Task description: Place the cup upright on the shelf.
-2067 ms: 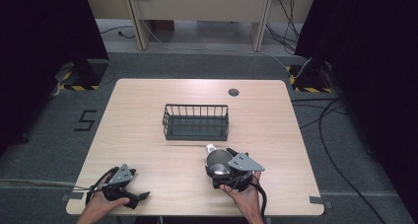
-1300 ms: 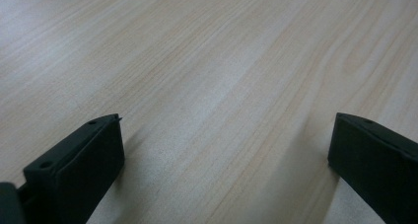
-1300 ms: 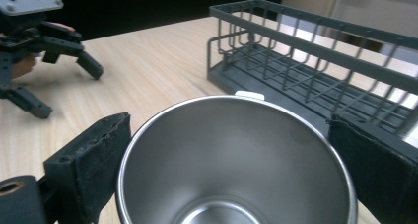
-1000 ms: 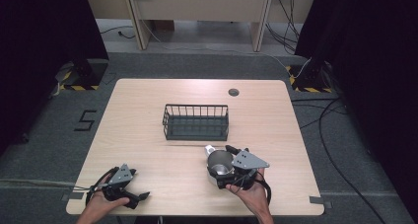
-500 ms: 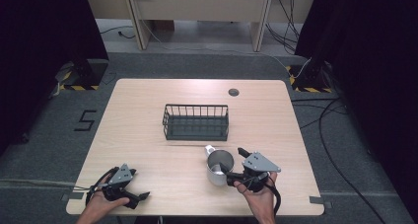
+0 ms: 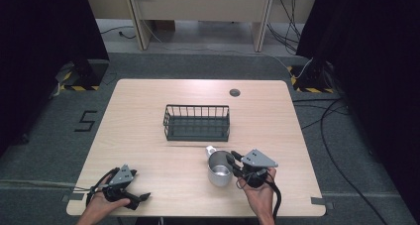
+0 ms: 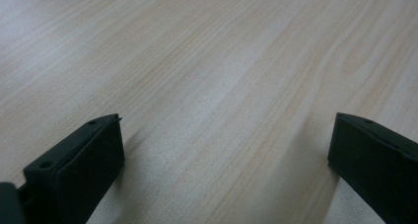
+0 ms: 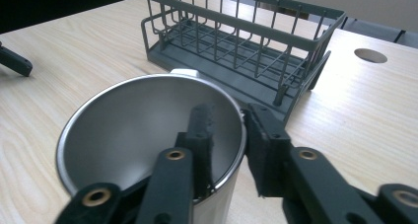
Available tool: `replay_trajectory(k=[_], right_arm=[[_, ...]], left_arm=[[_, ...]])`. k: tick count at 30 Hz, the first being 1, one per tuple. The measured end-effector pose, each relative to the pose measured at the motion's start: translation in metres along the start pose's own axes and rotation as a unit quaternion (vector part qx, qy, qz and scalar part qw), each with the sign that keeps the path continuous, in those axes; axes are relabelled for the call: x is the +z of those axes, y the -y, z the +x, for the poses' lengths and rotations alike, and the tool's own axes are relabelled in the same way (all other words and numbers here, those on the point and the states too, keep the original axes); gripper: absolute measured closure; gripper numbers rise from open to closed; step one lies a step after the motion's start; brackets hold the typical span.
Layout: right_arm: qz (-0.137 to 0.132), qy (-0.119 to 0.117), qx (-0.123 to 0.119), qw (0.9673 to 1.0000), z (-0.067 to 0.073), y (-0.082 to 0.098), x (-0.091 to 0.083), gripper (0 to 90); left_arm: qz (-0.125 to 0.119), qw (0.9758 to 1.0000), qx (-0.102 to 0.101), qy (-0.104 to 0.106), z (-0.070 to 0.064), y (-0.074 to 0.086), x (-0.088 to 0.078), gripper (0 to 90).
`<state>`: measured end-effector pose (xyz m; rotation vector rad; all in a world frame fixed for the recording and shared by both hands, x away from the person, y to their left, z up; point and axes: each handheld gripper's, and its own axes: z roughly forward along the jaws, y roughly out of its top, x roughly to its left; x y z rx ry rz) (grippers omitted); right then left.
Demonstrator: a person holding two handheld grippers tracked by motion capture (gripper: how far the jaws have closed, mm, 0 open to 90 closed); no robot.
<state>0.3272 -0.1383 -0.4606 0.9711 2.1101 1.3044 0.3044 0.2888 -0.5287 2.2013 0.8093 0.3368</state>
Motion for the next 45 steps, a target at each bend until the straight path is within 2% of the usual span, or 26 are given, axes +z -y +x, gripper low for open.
replay_trajectory(k=[3, 4, 7, 9, 10, 11, 12, 13, 14, 15, 16, 17, 18, 19, 21, 22, 23, 24, 25, 26, 29, 32, 33, 37, 44, 45], right_arm=[[-0.006, -0.022, -0.015, 0.9996, -0.007, -0.001, 0.004, 80.3], [-0.006, -0.022, -0.015, 0.9996, -0.007, -0.001, 0.004, 80.3], [-0.01, -0.055, -0.031, 0.998, -0.016, -0.004, 0.012, 83.7], [-0.011, -0.073, -0.048, 0.9961, -0.021, -0.008, 0.016, 83.7], [-0.011, -0.073, -0.048, 0.9961, -0.021, -0.008, 0.016, 83.7], [-0.018, -0.092, -0.053, 0.9942, -0.025, -0.011, 0.019, 82.6], [-0.018, -0.092, -0.053, 0.9942, -0.025, -0.011, 0.019, 82.6], [-0.024, -0.103, -0.058, 0.9927, -0.027, -0.014, 0.021, 79.1], [-0.024, -0.103, -0.058, 0.9927, -0.027, -0.014, 0.021, 79.1], [-0.027, -0.098, -0.054, 0.9933, -0.028, -0.016, 0.019, 69.2], [-0.027, -0.098, -0.054, 0.9933, -0.028, -0.016, 0.019, 69.2], [-0.034, -0.093, -0.04, 0.9943, -0.025, -0.016, 0.013, 62.1], [-0.034, -0.093, -0.04, 0.9943, -0.025, -0.016, 0.013, 62.1], [-0.034, -0.081, -0.033, 0.9956, -0.019, -0.013, 0.005, 57.0], [-0.032, -0.071, -0.026, 0.9966, -0.017, -0.01, 0.001, 54.8], [-0.028, -0.057, -0.012, 0.9979, -0.014, -0.005, -0.004, 53.1], [-0.011, -0.038, -0.003, 0.9992, -0.01, 0.001, -0.01, 53.6], [-0.011, -0.038, -0.003, 0.9992, -0.01, 0.001, -0.01, 53.6], [-0.003, -0.024, 0.0, 0.9997, -0.008, 0.003, -0.015, 55.3], [-0.003, -0.024, 0.0, 0.9997, -0.008, 0.003, -0.015, 55.3], [0.002, -0.031, -0.003, 0.9995, -0.006, 0.001, -0.016, 68.9], [0.004, -0.032, -0.004, 0.9995, -0.006, 0.0, -0.012, 72.1], [0.005, -0.029, -0.006, 0.9996, -0.007, -0.001, -0.008, 76.6], [0.006, -0.027, -0.01, 0.9996, -0.009, -0.004, -0.003, 80.1], [0.006, -0.053, -0.041, 0.9978, -0.017, -0.009, 0.007, 85.6], [0.003, -0.068, -0.045, 0.9967, -0.021, -0.01, 0.011, 85.6]], left_arm=[[0.0, 1.0, 0.0, 0.0, 0.0, 0.0, 0.0, 0.0], [0.0, 1.0, 0.0, 0.0, 0.0, 0.0, 0.0, 0.0], [0.0, 1.0, 0.0, 0.0, 0.0, 0.0, 0.0, 0.0], [0.0, 1.0, 0.0, 0.0, 0.0, 0.0, 0.0, 0.0], [0.0, 1.0, 0.0, 0.0, 0.0, 0.0, 0.0, 0.0], [0.0, 1.0, 0.0, 0.0, 0.0, 0.0, 0.0, 0.0], [0.0, 1.0, 0.0, 0.0, 0.0, 0.0, 0.0, 0.0], [0.0, 1.0, 0.0, 0.0, 0.0, 0.0, 0.0, 0.0], [0.0, 1.0, 0.0, 0.0, 0.0, 0.0, 0.0, 0.0], [0.0, 1.0, 0.0, 0.0, 0.0, 0.0, 0.0, 0.0], [0.0, 1.0, 0.0, 0.0, 0.0, 0.0, 0.0, 0.0], [0.0, 1.0, 0.0, 0.0, 0.0, 0.0, 0.0, 0.0], [0.0, 1.0, 0.0, 0.0, 0.0, 0.0, 0.0, 0.0], [0.0, 1.0, 0.0, 0.0, 0.0, 0.0, 0.0, 0.0], [0.0, 1.0, 0.0, 0.0, 0.0, 0.0, 0.0, 0.0], [0.0, 1.0, 0.0, 0.0, 0.0, 0.0, 0.0, 0.0], [0.0, 1.0, 0.0, 0.0, 0.0, 0.0, 0.0, 0.0], [0.0, 1.0, 0.0, 0.0, 0.0, 0.0, 0.0, 0.0], [0.0, 1.0, 0.0, 0.0, 0.0, 0.0, 0.0, 0.0], [0.0, 1.0, 0.0, 0.0, 0.0, 0.0, 0.0, 0.0], [0.0, 1.0, 0.0, 0.0, 0.0, 0.0, 0.0, 0.0], [0.0, 1.0, 0.0, 0.0, 0.0, 0.0, 0.0, 0.0], [0.0, 1.0, 0.0, 0.0, 0.0, 0.0, 0.0, 0.0], [0.0, 1.0, 0.0, 0.0, 0.0, 0.0, 0.0, 0.0], [0.0, 1.0, 0.0, 0.0, 0.0, 0.0, 0.0, 0.0], [0.0, 1.0, 0.0, 0.0, 0.0, 0.0, 0.0, 0.0]])
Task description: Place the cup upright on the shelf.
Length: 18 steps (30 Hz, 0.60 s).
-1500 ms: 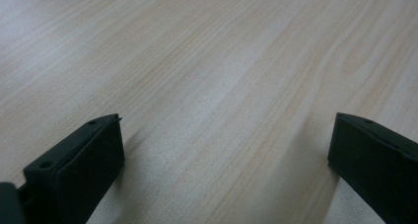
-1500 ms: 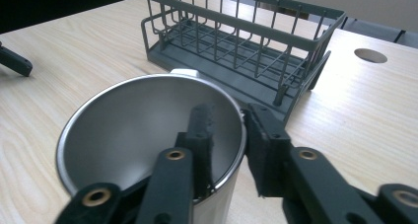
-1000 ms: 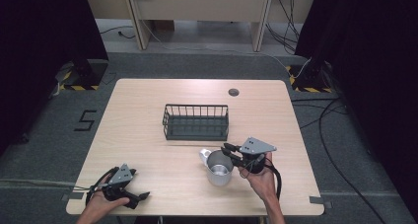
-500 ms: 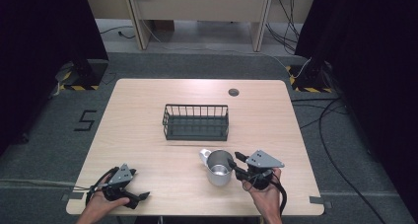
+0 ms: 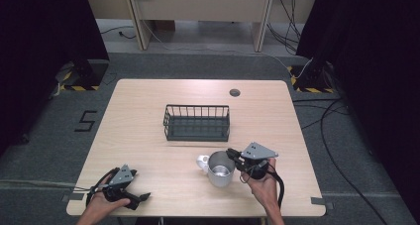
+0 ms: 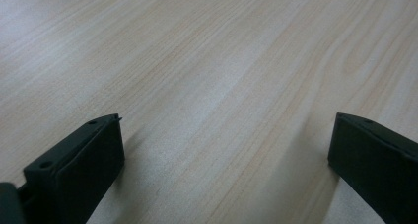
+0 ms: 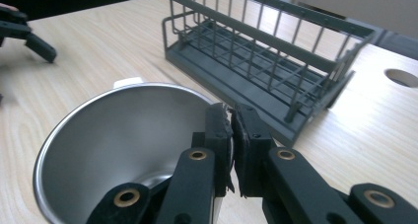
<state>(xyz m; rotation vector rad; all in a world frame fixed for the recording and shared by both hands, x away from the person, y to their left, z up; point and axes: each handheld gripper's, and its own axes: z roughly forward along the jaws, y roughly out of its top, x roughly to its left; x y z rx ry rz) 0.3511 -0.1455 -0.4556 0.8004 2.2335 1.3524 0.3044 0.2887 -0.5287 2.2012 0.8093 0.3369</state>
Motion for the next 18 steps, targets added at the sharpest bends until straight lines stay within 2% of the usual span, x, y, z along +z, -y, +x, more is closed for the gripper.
replay_trajectory(k=[2, 3, 4, 5, 6, 7, 8, 9, 10, 11, 12, 13, 18], right_arm=[[0.0, -0.006, 0.002, 1.0, -0.002, 0.0, 0.001, 84.7], [-0.008, -0.01, 0.011, 0.9999, -0.002, -0.001, 0.0, 75.4], [-0.008, -0.01, 0.011, 0.9999, -0.002, -0.001, 0.0, 75.4], [-0.023, -0.008, 0.027, 0.9993, 0.0, -0.002, -0.004, 56.3], [-0.023, -0.008, 0.027, 0.9993, 0.0, -0.002, -0.004, 56.3], [-0.038, -0.002, 0.035, 0.9987, 0.005, -0.001, -0.008, 38.9], [-0.038, -0.002, 0.035, 0.9987, 0.005, -0.001, -0.008, 38.9], [-0.046, -0.003, 0.04, 0.9981, 0.008, 0.001, -0.01, 30.2], [-0.062, -0.006, 0.051, 0.9968, 0.014, 0.006, -0.014, 13.0], [-0.062, -0.006, 0.051, 0.9968, 0.014, 0.006, -0.014, 13.0], [-0.083, -0.018, 0.055, 0.9948, 0.019, 0.012, -0.019, 12.2], [-0.09, -0.023, 0.056, 0.9941, 0.02, 0.014, -0.02, 15.3], [-0.083, -0.018, 0.056, 0.9948, 0.029, 0.021, -0.019, 15.1]], left_arm=[[0.0, 1.0, 0.0, 0.0, 0.0, 0.0, 0.0, 0.0], [0.0, 1.0, 0.0, 0.0, 0.0, 0.0, 0.0, 0.0], [0.0, 1.0, 0.0, 0.0, 0.0, 0.0, 0.0, 0.0], [0.0, 1.0, 0.0, 0.0, 0.0, 0.0, 0.0, 0.0], [0.0, 1.0, 0.0, 0.0, 0.0, 0.0, 0.0, 0.0], [0.0, 1.0, 0.0, 0.0, 0.0, 0.0, 0.0, 0.0], [0.0, 1.0, 0.0, 0.0, 0.0, 0.0, 0.0, 0.0], [0.0, 1.0, 0.0, 0.0, 0.0, 0.0, 0.0, 0.0], [0.0, 1.0, 0.0, 0.0, 0.0, 0.0, 0.0, 0.0], [0.0, 1.0, 0.0, 0.0, 0.0, 0.0, 0.0, 0.0], [0.0, 1.0, 0.0, 0.0, 0.0, 0.0, 0.0, 0.0], [0.0, 1.0, 0.0, 0.0, 0.0, 0.0, 0.0, 0.0], [0.0, 1.0, 0.0, 0.0, 0.0, 0.0, 0.0, 0.0]])
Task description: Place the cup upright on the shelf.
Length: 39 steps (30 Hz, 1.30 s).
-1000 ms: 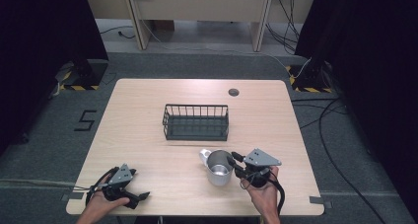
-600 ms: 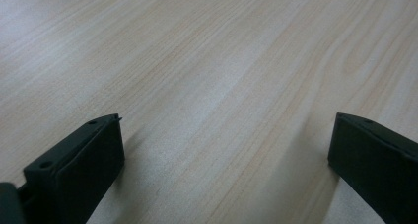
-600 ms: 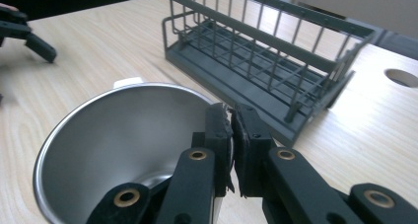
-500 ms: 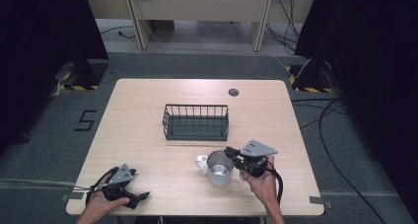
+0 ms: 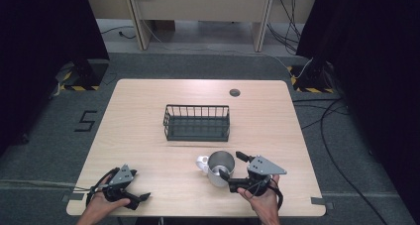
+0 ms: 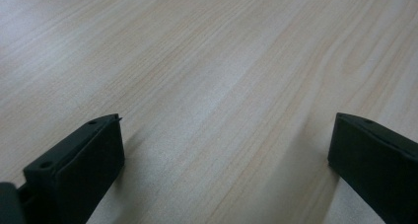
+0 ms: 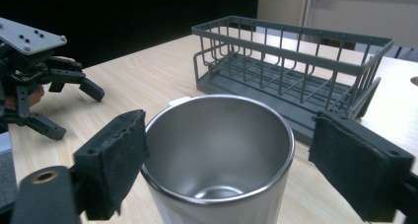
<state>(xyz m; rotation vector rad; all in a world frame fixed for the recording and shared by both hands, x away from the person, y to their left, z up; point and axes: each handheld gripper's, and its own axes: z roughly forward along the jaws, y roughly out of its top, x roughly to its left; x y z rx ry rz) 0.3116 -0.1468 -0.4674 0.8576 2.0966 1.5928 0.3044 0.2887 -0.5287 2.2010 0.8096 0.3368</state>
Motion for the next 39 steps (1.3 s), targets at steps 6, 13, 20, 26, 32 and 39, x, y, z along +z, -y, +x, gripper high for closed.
replay_trajectory(k=[6, 13, 20, 26, 32, 39], right_arm=[[0.0, 0.006, 0.0, 1.0, 0.004, 0.006, 0.0, 14.9], [-0.001, -0.008, -0.004, 1.0, 0.004, 0.01, 0.005, 12.3], [-0.003, -0.012, -0.006, 0.9999, 0.003, 0.015, 0.017, 6.5], [-0.018, -0.017, -0.006, 0.9997, 0.002, 0.014, 0.031, 3.6], [-0.022, -0.014, -0.01, 0.9996, 0.004, 0.013, 0.038, 3.9], [-0.022, -0.015, -0.014, 0.9996, 0.004, 0.013, 0.04, 5.4]], left_arm=[[0.0, 1.0, 0.0, 0.0, 0.0, 0.0, 0.0, 0.0], [0.0, 1.0, 0.0, 0.0, 0.0, 0.0, 0.0, 0.0], [0.0, 1.0, 0.0, 0.0, 0.0, 0.0, 0.0, 0.0], [0.0, 1.0, 0.0, 0.0, 0.0, 0.0, 0.0, 0.0], [0.0, 1.0, 0.0, 0.0, 0.0, 0.0, 0.0, 0.0], [0.0, 1.0, 0.0, 0.0, 0.0, 0.0, 0.0, 0.0]])
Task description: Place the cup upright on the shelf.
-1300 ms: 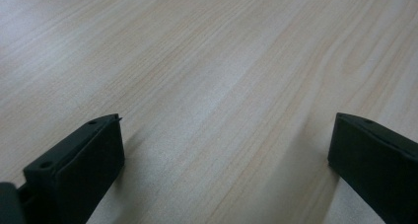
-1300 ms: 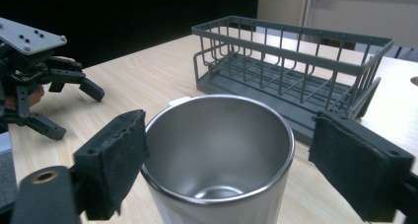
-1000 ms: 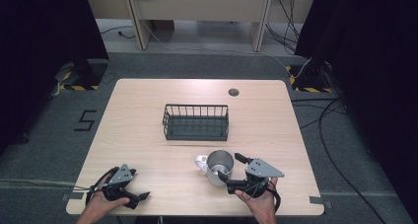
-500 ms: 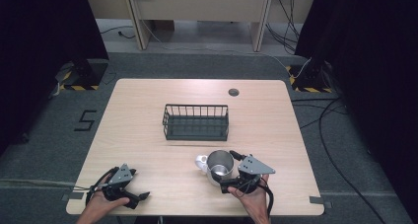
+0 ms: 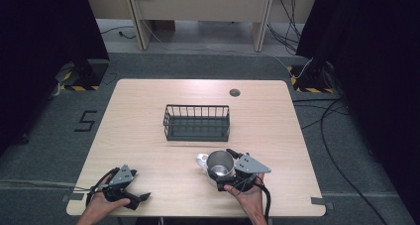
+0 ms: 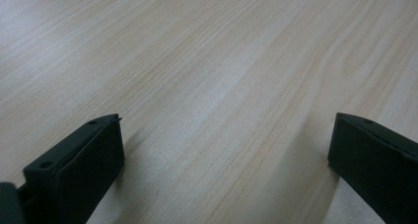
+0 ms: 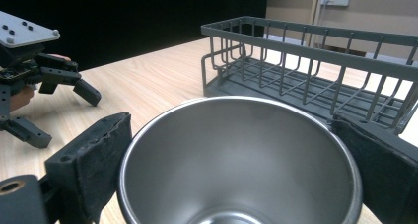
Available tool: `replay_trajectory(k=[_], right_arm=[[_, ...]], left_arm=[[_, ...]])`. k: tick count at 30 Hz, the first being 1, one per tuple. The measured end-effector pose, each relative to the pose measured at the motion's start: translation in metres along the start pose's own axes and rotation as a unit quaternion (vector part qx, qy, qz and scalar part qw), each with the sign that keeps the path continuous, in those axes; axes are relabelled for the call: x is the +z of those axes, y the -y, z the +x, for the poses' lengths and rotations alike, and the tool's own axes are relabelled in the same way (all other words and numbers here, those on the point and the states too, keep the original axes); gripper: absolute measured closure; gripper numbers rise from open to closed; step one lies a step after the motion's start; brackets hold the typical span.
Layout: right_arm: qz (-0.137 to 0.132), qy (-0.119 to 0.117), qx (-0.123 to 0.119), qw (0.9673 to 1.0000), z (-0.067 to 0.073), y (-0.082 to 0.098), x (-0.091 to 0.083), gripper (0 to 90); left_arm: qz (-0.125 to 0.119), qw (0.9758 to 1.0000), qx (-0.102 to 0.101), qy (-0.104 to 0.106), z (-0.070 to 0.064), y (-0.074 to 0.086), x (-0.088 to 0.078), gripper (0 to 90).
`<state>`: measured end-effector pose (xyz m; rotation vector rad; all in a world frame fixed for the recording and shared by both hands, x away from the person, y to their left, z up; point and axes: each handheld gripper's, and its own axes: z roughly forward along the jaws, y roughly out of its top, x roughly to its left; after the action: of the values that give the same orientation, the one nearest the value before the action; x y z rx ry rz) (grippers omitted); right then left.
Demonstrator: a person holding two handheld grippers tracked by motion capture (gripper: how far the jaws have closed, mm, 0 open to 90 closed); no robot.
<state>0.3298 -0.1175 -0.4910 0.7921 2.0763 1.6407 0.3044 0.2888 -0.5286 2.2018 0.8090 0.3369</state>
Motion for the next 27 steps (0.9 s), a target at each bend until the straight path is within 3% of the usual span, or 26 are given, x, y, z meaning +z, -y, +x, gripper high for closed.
replay_trajectory(k=[11, 27], right_arm=[[-0.003, -0.014, -0.02, 0.9997, -0.007, -0.007, 0.004, 6.1], [-0.014, -0.036, -0.022, 0.999, -0.022, -0.052, 0.008, 6.1]], left_arm=[[0.0, 1.0, 0.0, 0.0, 0.0, 0.0, 0.0, 0.0], [0.0, 1.0, 0.0, 0.0, 0.0, 0.0, 0.0, 0.0]])
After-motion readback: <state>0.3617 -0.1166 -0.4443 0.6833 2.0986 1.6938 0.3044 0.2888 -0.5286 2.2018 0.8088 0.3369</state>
